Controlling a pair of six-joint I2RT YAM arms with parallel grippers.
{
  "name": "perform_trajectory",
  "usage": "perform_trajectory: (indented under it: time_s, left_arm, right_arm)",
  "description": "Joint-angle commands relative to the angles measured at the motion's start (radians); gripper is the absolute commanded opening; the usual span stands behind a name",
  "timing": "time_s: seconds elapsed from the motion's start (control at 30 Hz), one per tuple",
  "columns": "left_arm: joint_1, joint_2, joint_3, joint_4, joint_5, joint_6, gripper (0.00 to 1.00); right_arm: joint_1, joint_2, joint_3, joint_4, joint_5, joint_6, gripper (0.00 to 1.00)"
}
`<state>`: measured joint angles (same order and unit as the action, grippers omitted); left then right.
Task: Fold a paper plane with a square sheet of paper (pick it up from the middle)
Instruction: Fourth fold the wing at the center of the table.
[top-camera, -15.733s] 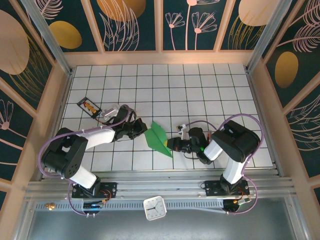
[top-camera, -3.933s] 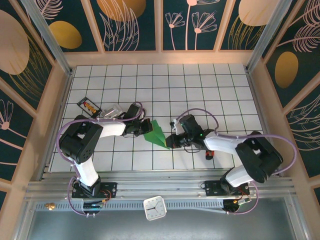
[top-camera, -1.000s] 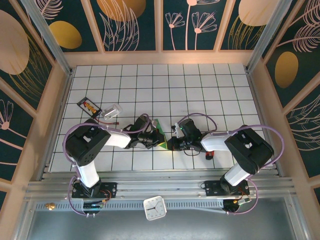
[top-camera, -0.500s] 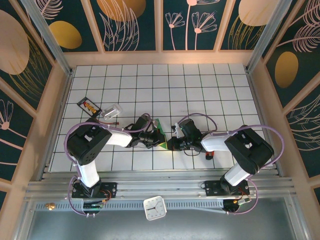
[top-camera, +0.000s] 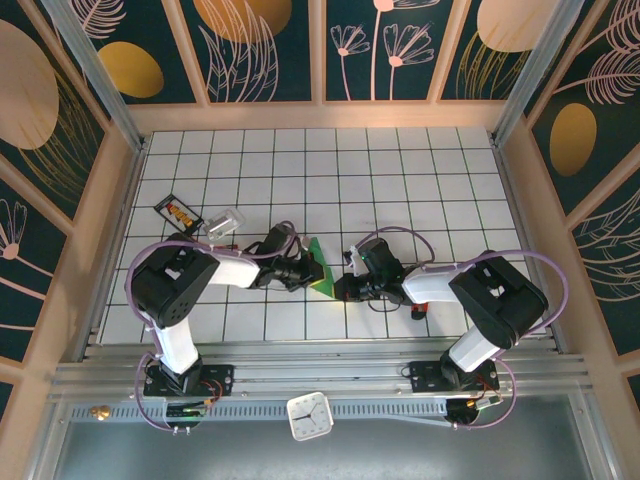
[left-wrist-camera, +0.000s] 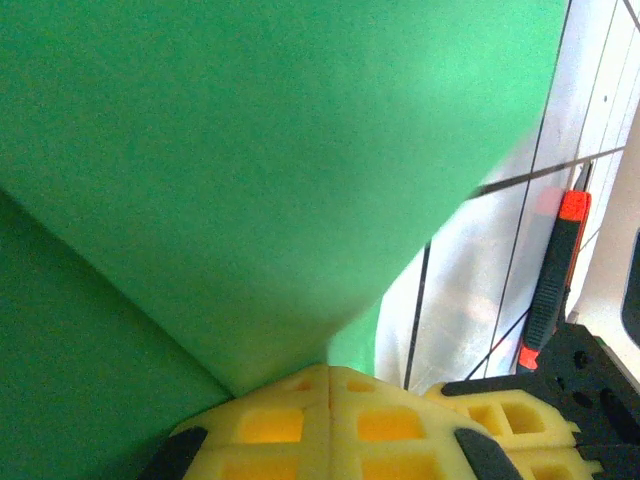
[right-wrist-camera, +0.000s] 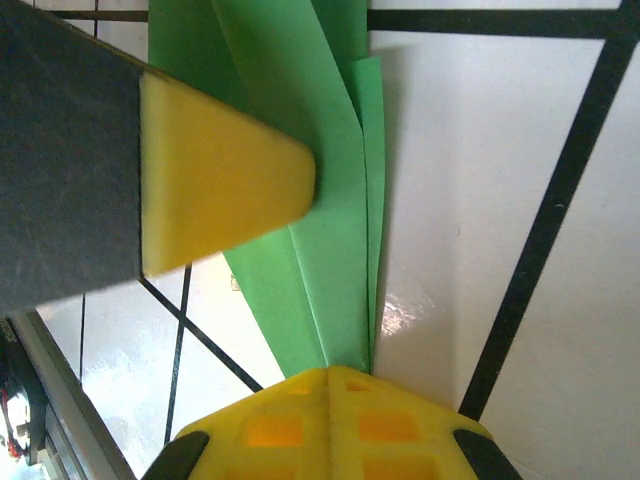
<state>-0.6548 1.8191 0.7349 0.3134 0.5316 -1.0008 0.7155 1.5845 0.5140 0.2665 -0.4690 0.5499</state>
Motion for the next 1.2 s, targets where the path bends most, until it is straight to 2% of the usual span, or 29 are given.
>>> perform_trajectory:
  time_s: [0.0,0.7,1.17]
  left_arm:
    - [0.051,0.036,0.02,-0.08,-0.091,0.057,0.0]
    - [0.168,0.106,0.167,-0.191,-0.114,0.184,0.0]
    - [0.256,0.173,0.268,-0.167,-0.117,0.213,0.0]
  right_arm:
    - [0.015,0.051,-0.049,-0.157,0.079,0.004,0.0]
    - [0.019,0.054,-0.061,-0.159,0.079,0.002,0.0]
    - [0.018,0.045,-0.066,-0.164,0.082,-0.002,0.0]
